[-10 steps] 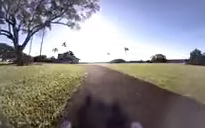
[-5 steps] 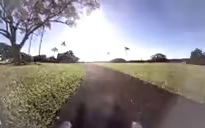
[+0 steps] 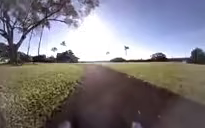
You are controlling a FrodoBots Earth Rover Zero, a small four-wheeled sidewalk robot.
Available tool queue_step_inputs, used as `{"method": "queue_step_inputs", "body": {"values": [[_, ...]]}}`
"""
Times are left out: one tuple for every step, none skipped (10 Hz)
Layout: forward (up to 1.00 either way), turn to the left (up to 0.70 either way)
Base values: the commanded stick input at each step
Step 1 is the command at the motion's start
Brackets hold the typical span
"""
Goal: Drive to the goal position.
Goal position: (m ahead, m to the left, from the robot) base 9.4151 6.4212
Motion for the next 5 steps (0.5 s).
{"method": "queue_step_inputs", "body": {"values": [[0.7,0.0],[0.7,0.0],[0.7,0.0],[0.7,0.0],[0.7,0.0]]}}
